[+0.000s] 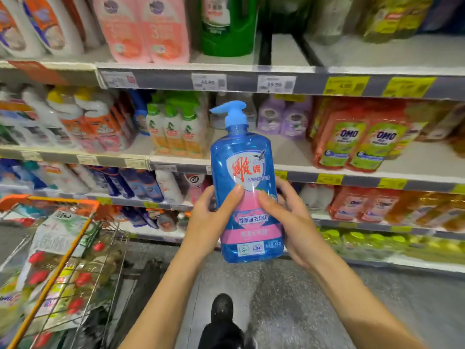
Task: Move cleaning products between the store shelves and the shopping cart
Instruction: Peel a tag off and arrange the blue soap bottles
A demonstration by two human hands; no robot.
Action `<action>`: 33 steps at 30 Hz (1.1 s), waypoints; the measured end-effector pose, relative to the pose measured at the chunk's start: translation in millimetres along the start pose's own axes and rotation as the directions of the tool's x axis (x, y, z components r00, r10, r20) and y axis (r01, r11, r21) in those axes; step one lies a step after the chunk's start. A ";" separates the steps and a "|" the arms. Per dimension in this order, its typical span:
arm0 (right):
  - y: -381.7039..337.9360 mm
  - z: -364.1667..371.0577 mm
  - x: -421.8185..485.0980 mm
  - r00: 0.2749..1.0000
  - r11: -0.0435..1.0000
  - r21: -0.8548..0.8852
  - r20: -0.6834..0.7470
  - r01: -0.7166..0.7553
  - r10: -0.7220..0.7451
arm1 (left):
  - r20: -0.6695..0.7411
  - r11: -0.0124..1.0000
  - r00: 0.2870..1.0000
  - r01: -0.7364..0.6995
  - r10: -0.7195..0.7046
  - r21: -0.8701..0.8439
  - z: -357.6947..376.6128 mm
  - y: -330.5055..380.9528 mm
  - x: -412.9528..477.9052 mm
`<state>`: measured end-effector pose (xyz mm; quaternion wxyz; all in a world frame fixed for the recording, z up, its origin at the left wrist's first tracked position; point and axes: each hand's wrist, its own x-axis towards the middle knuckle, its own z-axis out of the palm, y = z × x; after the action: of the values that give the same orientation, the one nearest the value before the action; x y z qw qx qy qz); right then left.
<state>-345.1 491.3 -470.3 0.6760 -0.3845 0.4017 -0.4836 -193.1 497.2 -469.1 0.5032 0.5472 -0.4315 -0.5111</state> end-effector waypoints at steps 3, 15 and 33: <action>-10.5 -34.6 -9.6 0.996 0.999 0.023 -0.084 0.040 -0.038 | 0.087 0.999 0.996 -0.012 0.009 0.035 38.4 -3.9 9.5; -56.2 -148.7 9.1 0.929 0.981 0.070 -0.339 0.180 -0.147 | 0.372 0.997 0.926 0.045 -0.067 0.068 174.6 -3.7 82.2; -115.1 -312.0 -13.5 0.848 0.976 0.061 -0.507 0.210 -0.151 | 0.549 0.988 0.825 0.068 -0.136 0.142 360.4 -4.0 99.8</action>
<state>-673.2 436.1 -482.5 0.5211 -0.2431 0.4965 -0.6502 -540.8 359.7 -475.1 0.2950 0.4250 -0.5583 -0.6485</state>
